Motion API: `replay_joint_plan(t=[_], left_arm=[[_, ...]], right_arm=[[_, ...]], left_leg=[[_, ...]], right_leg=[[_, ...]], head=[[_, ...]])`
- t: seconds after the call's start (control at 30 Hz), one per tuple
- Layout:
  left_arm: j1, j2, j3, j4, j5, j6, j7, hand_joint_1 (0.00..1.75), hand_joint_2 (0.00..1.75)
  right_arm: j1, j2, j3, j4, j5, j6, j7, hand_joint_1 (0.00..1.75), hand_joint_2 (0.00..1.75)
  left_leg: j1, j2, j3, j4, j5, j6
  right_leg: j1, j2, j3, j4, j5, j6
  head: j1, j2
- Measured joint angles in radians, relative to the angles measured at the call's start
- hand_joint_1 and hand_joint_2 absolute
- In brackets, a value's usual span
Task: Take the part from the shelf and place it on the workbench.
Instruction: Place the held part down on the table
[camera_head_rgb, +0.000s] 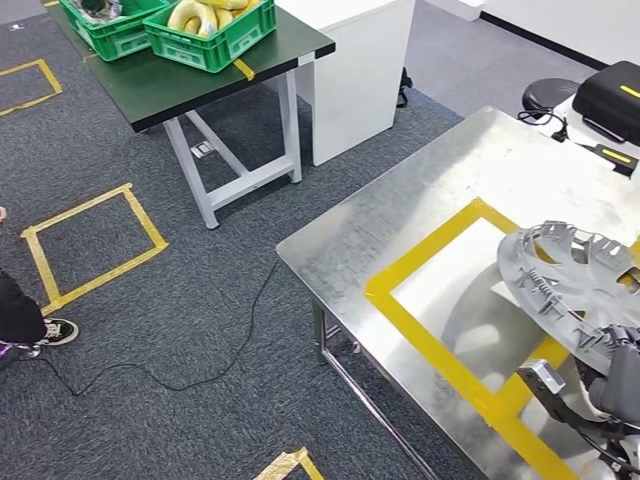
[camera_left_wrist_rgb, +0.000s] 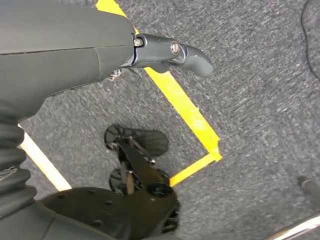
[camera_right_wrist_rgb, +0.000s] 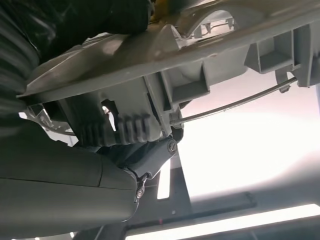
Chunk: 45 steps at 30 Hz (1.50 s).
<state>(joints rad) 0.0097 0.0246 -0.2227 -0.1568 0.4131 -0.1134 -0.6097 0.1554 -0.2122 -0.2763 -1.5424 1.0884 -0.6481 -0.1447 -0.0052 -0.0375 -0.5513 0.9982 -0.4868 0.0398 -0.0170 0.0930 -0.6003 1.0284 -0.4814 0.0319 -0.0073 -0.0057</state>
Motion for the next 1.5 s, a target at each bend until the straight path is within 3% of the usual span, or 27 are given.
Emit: replay_joint_plan(t=[0.07,0.13,0.17,0.2,0.23,0.33,0.4,0.47,0.53,0.63,0.67,0.7,0.73,0.77,0.83,0.9,0.93,1.0,1.07,1.13,1.2,1.23,1.27,1.3,1.37,1.43,1.5], left_arm=[[0.001,-0.001,-0.001,0.0,0.002,-0.001,0.0,0.0,1.75],[0.003,-0.001,-0.002,0.0,0.003,0.0,0.0,0.0,1.75],[0.003,-0.001,-0.002,0.0,0.003,0.0,0.0,0.0,1.75],[0.003,-0.002,-0.003,0.0,0.004,0.0,0.0,0.0,1.75],[0.003,-0.002,-0.003,0.0,0.005,0.0,0.001,0.0,1.75],[0.001,-0.003,-0.005,0.0,0.005,0.0,0.001,0.0,1.75],[0.0,-0.002,-0.006,0.0,0.006,0.0,0.001,0.0,1.75],[-0.002,-0.003,-0.006,0.0,0.007,0.0,0.001,0.0,1.75],[-0.003,-0.003,-0.007,0.0,0.007,0.0,0.001,0.0,1.75],[-0.001,-0.003,-0.007,0.0,0.007,0.0,0.001,0.0,1.75],[0.0,-0.003,-0.007,0.0,0.007,0.0,0.001,0.0,1.75],[0.001,-0.004,-0.008,0.0,0.007,0.0,0.001,0.0,1.75],[0.002,-0.004,-0.008,0.0,0.007,0.0,0.001,0.0,1.75],[0.003,-0.003,-0.008,0.0,0.007,0.0,0.001,0.0,1.75],[0.003,-0.003,-0.01,0.0,0.007,0.0,0.001,0.0,1.75],[0.002,-0.002,-0.011,0.0,0.007,0.0,0.001,0.0,1.75],[0.002,-0.002,-0.012,0.0,0.007,0.0,0.002,0.0,1.75],[0.0,-0.003,-0.015,0.0,0.007,0.0,0.002,0.0,1.75],[-0.002,-0.004,-0.017,0.0,0.008,-0.001,0.001,0.0,1.75],[-0.002,-0.004,-0.021,0.0,0.009,-0.002,0.0,0.0,1.75],[-0.001,-0.003,-0.023,0.0,0.011,-0.003,0.0,0.0,1.75],[-0.001,-0.003,-0.024,0.0,0.013,-0.005,0.0,0.0,1.75],[-0.002,-0.004,-0.024,0.0,0.013,-0.007,0.0,0.0,1.75],[-0.003,-0.004,-0.024,0.0,0.013,-0.008,0.0,0.0,1.75],[-0.004,-0.004,-0.025,0.0,0.013,-0.009,0.0,0.0,1.75],[-0.004,-0.001,-0.026,0.0,0.013,-0.009,-0.001,0.0,1.75],[-0.003,0.001,-0.028,0.0,0.012,-0.012,-0.004,0.0,1.75]], right_arm=[[-0.006,-0.009,-0.005,0.017,-0.001,0.007,0.011,1.75,1.75],[-0.011,-0.012,-0.008,0.034,-0.004,0.019,0.02,1.75,1.75],[-0.011,-0.014,-0.009,0.042,-0.004,0.026,0.024,1.75,1.75],[-0.01,-0.015,-0.01,0.048,-0.004,0.032,0.027,1.75,1.75],[-0.01,-0.017,-0.012,0.054,-0.004,0.038,0.03,1.75,1.75],[-0.014,-0.025,-0.016,0.065,-0.003,0.058,0.039,1.75,1.75],[-0.016,-0.03,-0.019,0.071,-0.002,0.075,0.05,1.75,1.75],[-0.015,-0.034,-0.022,0.075,-0.001,0.086,0.057,1.75,1.75],[-0.017,-0.037,-0.024,0.078,0.0,0.09,0.06,1.75,1.75],[-0.023,-0.04,-0.024,0.08,0.0,0.093,0.06,1.75,1.75],[-0.023,-0.04,-0.024,0.081,-0.001,0.096,0.06,1.75,1.75],[-0.023,-0.04,-0.024,0.082,-0.002,0.098,0.06,1.75,1.75],[-0.023,-0.04,-0.024,0.083,-0.004,0.101,0.06,1.75,1.75],[-0.024,-0.04,-0.024,0.084,-0.007,0.103,0.061,1.75,1.75],[-0.027,-0.04,-0.024,0.084,-0.015,0.108,0.061,1.75,1.75],[-0.031,-0.041,-0.024,0.085,-0.021,0.111,0.061,1.75,1.75],[-0.031,-0.041,-0.024,0.085,-0.024,0.112,0.06,1.75,1.75],[-0.028,-0.044,-0.026,0.086,-0.033,0.11,0.055,0.87,0.87],[-0.029,-0.049,-0.028,0.087,-0.054,0.108,0.035,0.0,0.0],[-0.032,-0.051,-0.027,0.088,-0.072,0.106,0.008,0.0,0.0],[-0.029,-0.051,-0.024,0.089,-0.078,0.106,-0.008,0.0,0.0],[-0.028,-0.051,-0.022,0.09,-0.079,0.106,-0.011,0.0,0.0],[-0.028,-0.052,-0.021,0.09,-0.081,0.106,-0.012,0.0,0.0],[-0.028,-0.052,-0.021,0.09,-0.083,0.105,-0.015,0.0,0.0],[-0.029,-0.054,-0.021,0.09,-0.1,0.097,-0.038,0.0,0.0],[-0.028,-0.054,-0.02,0.089,-0.142,0.085,-0.087,0.0,0.0],[-0.02,-0.054,-0.016,0.082,-0.217,0.088,-0.147,0.0,0.0]], left_leg=[[0.003,0.022,0.004,-0.014,0.007,0.007],[0.002,0.044,0.003,-0.015,0.008,0.011],[0.001,0.055,0.003,-0.014,0.007,0.011],[0.001,0.066,0.003,-0.014,0.006,0.01],[0.002,0.075,0.004,-0.013,0.004,0.008],[-0.001,0.1,0.007,-0.004,-0.006,-0.004],[-0.006,0.112,0.008,0.001,-0.01,-0.013],[-0.004,0.12,0.009,0.004,-0.013,-0.022],[0.001,0.096,-0.002,0.037,-0.04,-0.032],[0.005,0.051,-0.08,0.219,-0.132,-0.04],[0.005,0.047,-0.106,0.274,-0.149,-0.04],[0.005,0.046,-0.119,0.297,-0.146,-0.038],[0.005,0.043,-0.114,0.28,-0.124,-0.035],[0.005,0.037,-0.091,0.225,-0.087,-0.03],[0.006,-0.003,-0.029,0.084,-0.022,-0.02],[0.006,-0.029,0.001,0.015,-0.005,-0.016],[0.005,-0.024,0.002,0.011,-0.007,-0.015],[0.005,-0.003,0.003,0.002,-0.001,-0.008],[0.009,0.017,0.004,-0.011,0.007,0.003],[0.008,0.033,0.003,-0.014,0.01,0.007],[0.007,0.048,0.002,-0.013,0.01,0.007],[0.006,0.053,0.002,-0.012,0.009,0.007],[0.007,0.057,0.002,-0.011,0.009,0.006],[0.007,0.059,0.003,-0.009,0.007,0.003],[0.004,0.062,0.001,-0.003,0.003,-0.006],[0.0,0.062,-0.001,0.003,0.001,-0.006],[-0.001,0.062,-0.002,0.004,0.002,0.006]], right_leg=[[0.003,-0.046,-0.04,0.076,-0.046,0.006],[0.002,-0.079,-0.101,0.205,-0.105,0.014],[0.001,-0.084,-0.121,0.25,-0.119,0.017],[-0.001,-0.087,-0.124,0.26,-0.113,0.02],[-0.003,-0.092,-0.106,0.228,-0.09,0.023],[0.0,-0.135,0.006,0.028,-0.014,0.02],[0.006,-0.143,0.032,-0.018,-0.011,0.007],[0.005,-0.125,0.031,-0.018,-0.006,-0.006],[0.003,-0.109,0.032,-0.021,-0.002,-0.019],[0.002,-0.085,0.033,-0.022,0.001,-0.028],[0.003,-0.075,0.033,-0.022,0.001,-0.029],[0.004,-0.065,0.033,-0.022,0.002,-0.029],[0.005,-0.054,0.034,-0.022,0.002,-0.029],[0.005,-0.043,0.036,-0.022,0.002,-0.029],[0.006,-0.022,0.036,-0.02,0.002,-0.026],[0.003,-0.003,0.028,-0.019,0.005,-0.016],[0.002,0.007,0.024,-0.019,0.008,-0.01],[0.0,0.015,0.014,-0.02,0.008,0.003],[0.003,-0.025,-0.018,0.033,-0.027,0.011],[0.003,-0.074,-0.077,0.159,-0.091,0.017],[0.0,-0.087,-0.118,0.254,-0.119,0.023],[-0.002,-0.088,-0.112,0.247,-0.105,0.025],[-0.003,-0.091,-0.085,0.2,-0.076,0.026],[-0.004,-0.095,-0.044,0.125,-0.043,0.027],[-0.002,-0.103,0.026,0.002,-0.009,0.021],[-0.001,-0.103,0.046,-0.03,-0.008,0.013],[-0.001,-0.101,0.046,-0.031,-0.005,0.01]], head=[[0.008,0.0],[0.015,0.0],[0.015,0.0],[0.015,0.0],[0.015,0.0],[0.017,0.0],[0.016,0.0],[0.014,0.0],[0.011,0.0],[0.003,0.0],[0.002,0.0],[0.002,0.0],[0.001,0.0],[0.001,0.0],[0.001,0.0],[0.001,0.0],[0.001,0.0],[0.001,0.0],[0.01,0.0],[0.019,0.0],[0.02,0.0],[0.02,0.0],[0.02,0.0],[0.02,0.0],[0.022,0.0],[0.022,0.0],[0.021,0.0]])
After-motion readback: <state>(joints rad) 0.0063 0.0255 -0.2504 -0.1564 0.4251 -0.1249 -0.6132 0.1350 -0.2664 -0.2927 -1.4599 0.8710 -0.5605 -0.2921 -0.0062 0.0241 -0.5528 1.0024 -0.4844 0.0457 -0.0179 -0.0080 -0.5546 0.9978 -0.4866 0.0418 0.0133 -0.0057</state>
